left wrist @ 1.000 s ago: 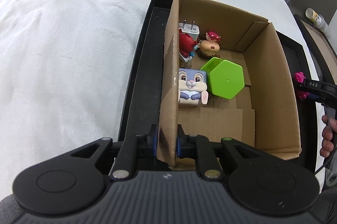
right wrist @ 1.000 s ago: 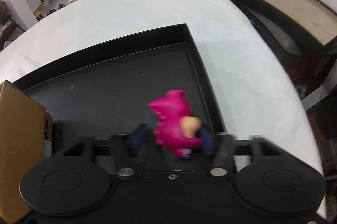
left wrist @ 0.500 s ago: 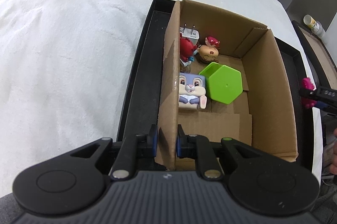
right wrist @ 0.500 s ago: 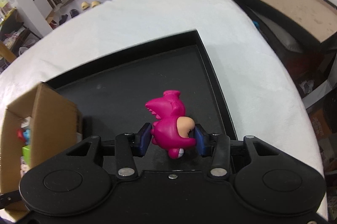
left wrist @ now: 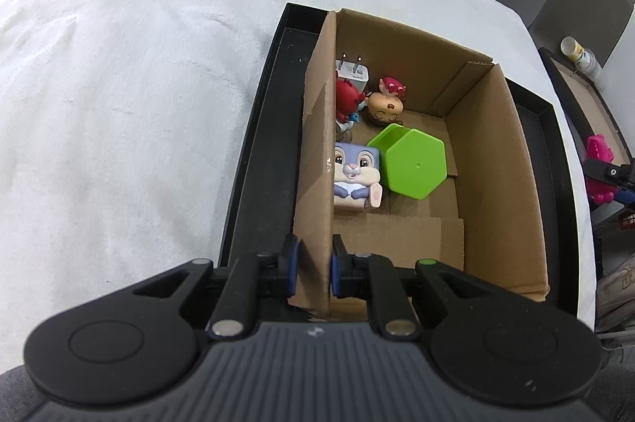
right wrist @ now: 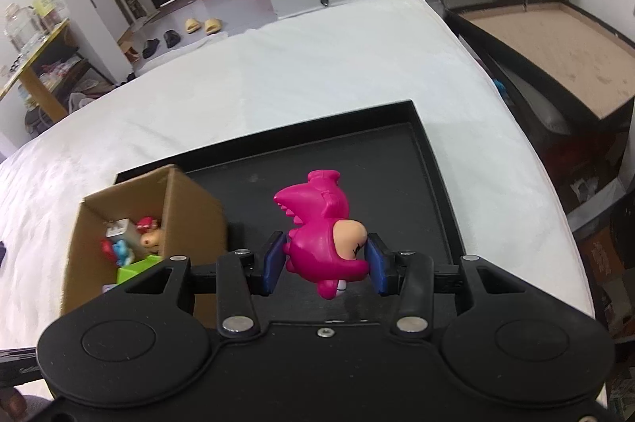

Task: Organize rigid objects
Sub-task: 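Carry the pink dinosaur into the box and open the right gripper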

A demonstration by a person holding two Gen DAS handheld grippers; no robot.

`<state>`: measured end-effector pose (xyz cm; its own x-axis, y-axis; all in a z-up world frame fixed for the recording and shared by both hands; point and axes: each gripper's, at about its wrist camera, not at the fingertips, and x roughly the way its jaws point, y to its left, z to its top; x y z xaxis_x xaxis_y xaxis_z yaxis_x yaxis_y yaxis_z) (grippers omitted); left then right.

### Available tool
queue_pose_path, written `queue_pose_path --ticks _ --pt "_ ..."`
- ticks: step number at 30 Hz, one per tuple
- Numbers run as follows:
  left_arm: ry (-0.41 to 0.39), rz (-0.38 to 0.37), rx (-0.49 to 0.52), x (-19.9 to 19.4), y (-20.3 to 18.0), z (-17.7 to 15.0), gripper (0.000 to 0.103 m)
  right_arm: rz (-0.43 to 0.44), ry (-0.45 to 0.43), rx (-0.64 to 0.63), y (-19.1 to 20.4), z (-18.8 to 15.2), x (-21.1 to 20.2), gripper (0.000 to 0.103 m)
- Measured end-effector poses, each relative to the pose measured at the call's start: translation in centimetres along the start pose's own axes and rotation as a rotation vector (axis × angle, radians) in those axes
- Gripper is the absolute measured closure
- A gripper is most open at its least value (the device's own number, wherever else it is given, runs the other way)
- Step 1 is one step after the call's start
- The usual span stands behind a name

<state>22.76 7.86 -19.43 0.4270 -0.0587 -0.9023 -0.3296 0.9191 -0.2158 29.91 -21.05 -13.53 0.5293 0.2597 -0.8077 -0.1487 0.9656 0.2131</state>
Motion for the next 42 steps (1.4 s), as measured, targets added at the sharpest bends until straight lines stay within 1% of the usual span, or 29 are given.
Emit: queue_pose_path --ticks 10,21,28,34,42 --pt "-0.009 -0.02 -0.005 -0.1 0.4 -0.2 0.088 0.035 -0.028 -0.04 3.5 0.4 -2.6 0.06" --pt "-0.013 -0.052 -0.028 0.0 0.9 -0.1 0.088 0.067 -0.022 -0.109 8.0 0.9 -2.7 0.06" --pt "-0.025 -0.071 -0.044 0.0 1.3 -0.4 0.087 0.063 0.005 -0.17 10.9 0.8 -1.6 0.06" --pt "-0.021 -0.09 -0.052 0.0 1.7 -0.3 0.086 0.058 0.035 -0.223 13.5 0.5 -0.2 0.06" --pt "-0.016 -0.114 -0.066 0.1 2.1 -0.2 0.086 0.047 0.065 -0.25 15.3 0.7 1.5 0.06"
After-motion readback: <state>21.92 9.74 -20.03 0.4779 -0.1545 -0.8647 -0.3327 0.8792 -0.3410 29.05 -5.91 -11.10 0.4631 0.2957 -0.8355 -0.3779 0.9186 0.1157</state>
